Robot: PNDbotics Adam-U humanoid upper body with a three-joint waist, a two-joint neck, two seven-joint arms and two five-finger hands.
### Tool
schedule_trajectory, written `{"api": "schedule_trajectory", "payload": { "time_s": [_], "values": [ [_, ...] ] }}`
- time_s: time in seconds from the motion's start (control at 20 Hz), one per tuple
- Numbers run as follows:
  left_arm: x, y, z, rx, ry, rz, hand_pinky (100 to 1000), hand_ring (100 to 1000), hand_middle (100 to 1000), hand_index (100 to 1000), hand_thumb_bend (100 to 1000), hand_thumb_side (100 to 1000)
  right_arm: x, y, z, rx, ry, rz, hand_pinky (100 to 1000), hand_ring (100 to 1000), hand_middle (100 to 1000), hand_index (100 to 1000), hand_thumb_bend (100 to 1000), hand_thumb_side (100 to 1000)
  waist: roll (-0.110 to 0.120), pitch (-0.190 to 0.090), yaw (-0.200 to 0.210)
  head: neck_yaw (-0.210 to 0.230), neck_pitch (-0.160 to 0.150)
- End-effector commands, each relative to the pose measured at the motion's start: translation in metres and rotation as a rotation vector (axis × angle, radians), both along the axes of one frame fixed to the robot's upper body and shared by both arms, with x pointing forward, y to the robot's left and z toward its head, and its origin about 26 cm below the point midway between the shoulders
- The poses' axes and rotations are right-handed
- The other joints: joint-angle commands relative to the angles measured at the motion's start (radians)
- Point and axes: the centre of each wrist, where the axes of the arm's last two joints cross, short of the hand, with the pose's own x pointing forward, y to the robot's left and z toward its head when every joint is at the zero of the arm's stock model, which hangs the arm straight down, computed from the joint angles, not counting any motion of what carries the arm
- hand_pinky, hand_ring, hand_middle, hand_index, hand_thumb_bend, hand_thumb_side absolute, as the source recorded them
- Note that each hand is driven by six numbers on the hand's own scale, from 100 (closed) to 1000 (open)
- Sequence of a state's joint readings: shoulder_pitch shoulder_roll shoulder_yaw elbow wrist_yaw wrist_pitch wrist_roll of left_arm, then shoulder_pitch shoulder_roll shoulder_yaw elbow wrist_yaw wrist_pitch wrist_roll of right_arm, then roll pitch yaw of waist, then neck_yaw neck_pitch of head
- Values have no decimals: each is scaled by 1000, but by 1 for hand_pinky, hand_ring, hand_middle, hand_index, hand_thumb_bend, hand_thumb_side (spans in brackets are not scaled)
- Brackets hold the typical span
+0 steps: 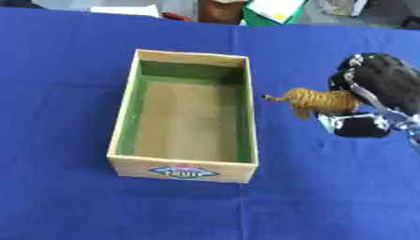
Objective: Pick up objects on the table and place them in the box.
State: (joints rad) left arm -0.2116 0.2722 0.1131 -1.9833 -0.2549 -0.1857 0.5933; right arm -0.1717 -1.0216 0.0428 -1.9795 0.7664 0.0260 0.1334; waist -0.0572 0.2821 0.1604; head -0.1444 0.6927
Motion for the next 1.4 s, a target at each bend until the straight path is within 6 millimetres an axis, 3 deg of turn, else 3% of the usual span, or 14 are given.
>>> {"api": "schedule_trajectory", "payload": {
  "time_s": [0.05, 0.4, 0.65, 1.0, 1.4],
  "values": [
    [-1, -1, 7, 17, -22, -9, 495, 558, 532, 681, 100, 446, -2, 3, 32, -58, -73, 22, 735, 568, 271, 384, 100, 395, 1, -22, 2, -6, -6],
    [-1, -2, 7, 21, -17, -21, 495, 558, 533, 681, 100, 442, 2, 20, 76, -120, -152, 103, 741, 580, 296, 393, 100, 393, -2, -30, 16, -21, -5],
    [-1, -4, 7, 24, -13, -37, 495, 558, 533, 682, 100, 440, 4, 38, 96, -128, -171, 183, 749, 589, 305, 405, 100, 381, -6, -36, 29, -36, -4],
    [-1, -6, 5, 24, -5, -53, 495, 558, 533, 682, 100, 436, 12, 74, 103, -122, -129, 299, 754, 589, 312, 416, 100, 345, -8, -44, 46, -56, -2],
    [-1, -6, 4, 17, 0, -61, 495, 557, 533, 681, 100, 436, 46, 115, 103, -92, -13, 389, 759, 586, 314, 429, 100, 334, -5, -48, 49, -60, -1]
  ]
}}
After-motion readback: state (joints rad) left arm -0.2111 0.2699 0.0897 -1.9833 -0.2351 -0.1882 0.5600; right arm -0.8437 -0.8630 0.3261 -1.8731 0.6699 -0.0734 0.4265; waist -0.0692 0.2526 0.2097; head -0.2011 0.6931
